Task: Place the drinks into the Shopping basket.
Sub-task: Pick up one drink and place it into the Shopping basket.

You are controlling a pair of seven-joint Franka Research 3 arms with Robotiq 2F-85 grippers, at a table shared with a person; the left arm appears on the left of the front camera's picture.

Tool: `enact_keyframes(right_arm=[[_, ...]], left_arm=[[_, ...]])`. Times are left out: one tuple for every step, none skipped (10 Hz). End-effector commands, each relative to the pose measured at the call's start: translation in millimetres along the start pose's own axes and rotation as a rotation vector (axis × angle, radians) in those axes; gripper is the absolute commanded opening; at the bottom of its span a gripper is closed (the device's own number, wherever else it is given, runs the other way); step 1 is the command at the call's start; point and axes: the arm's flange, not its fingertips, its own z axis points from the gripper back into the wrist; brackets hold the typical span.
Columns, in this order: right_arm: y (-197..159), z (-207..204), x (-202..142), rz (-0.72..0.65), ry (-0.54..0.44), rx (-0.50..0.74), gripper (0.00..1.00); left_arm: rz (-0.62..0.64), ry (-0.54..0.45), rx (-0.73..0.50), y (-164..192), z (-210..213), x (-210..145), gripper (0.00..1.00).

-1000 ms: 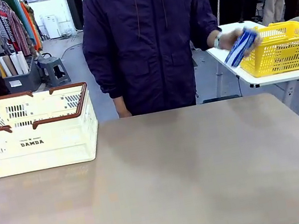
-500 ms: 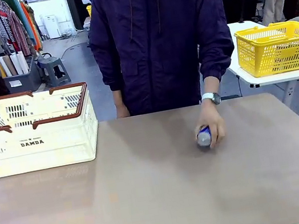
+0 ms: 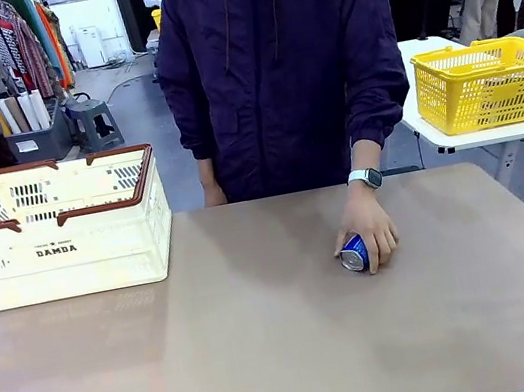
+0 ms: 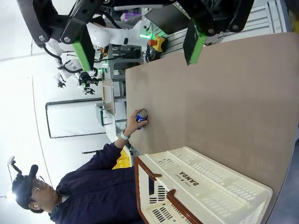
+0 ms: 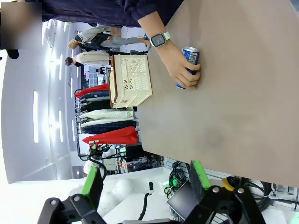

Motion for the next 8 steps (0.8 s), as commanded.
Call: enact_keyframes(right_arm=[[1.5, 2.8, -0.3, 0.016, 0.005, 0.005, 1.0], [1.5, 2.8, -0.3, 0.016, 0.005, 0.005, 1.0], [1.5, 2.8, -0.3, 0.016, 0.005, 0.005, 1.0], [1.5, 2.8, -0.3, 0.016, 0.005, 0.005, 1.0], [1.5, 2.8, -0.3, 0.016, 0.005, 0.005, 1.0], [1.5, 2.8, -0.3, 0.016, 0.005, 0.005, 1.0], [1.5, 2.8, -0.3, 0.016, 0.005, 0.005, 1.0], [1.5, 2.8, -0.3, 0.016, 0.005, 0.005, 1.0]], left_arm=[[-0.011, -0.003, -0.017, -2.1, 2.2, 0.8, 1.0], [-0.011, -0.003, -0.017, -2.1, 2.2, 0.8, 1.0], [-0.011, -0.003, -0.017, -2.1, 2.2, 0.8, 1.0], [-0.011, -0.003, -0.017, -2.1, 2.2, 0.8, 1.0], [-0.011, -0.003, -0.017, -2.1, 2.2, 0.8, 1.0], [-0.011, -0.003, -0.017, -2.1, 2.2, 0.8, 1.0], [-0.011, -0.003, -0.017, -2.1, 2.2, 0.8, 1.0], [-0.011, -0.003, -0.017, -2.1, 2.2, 0.8, 1.0]])
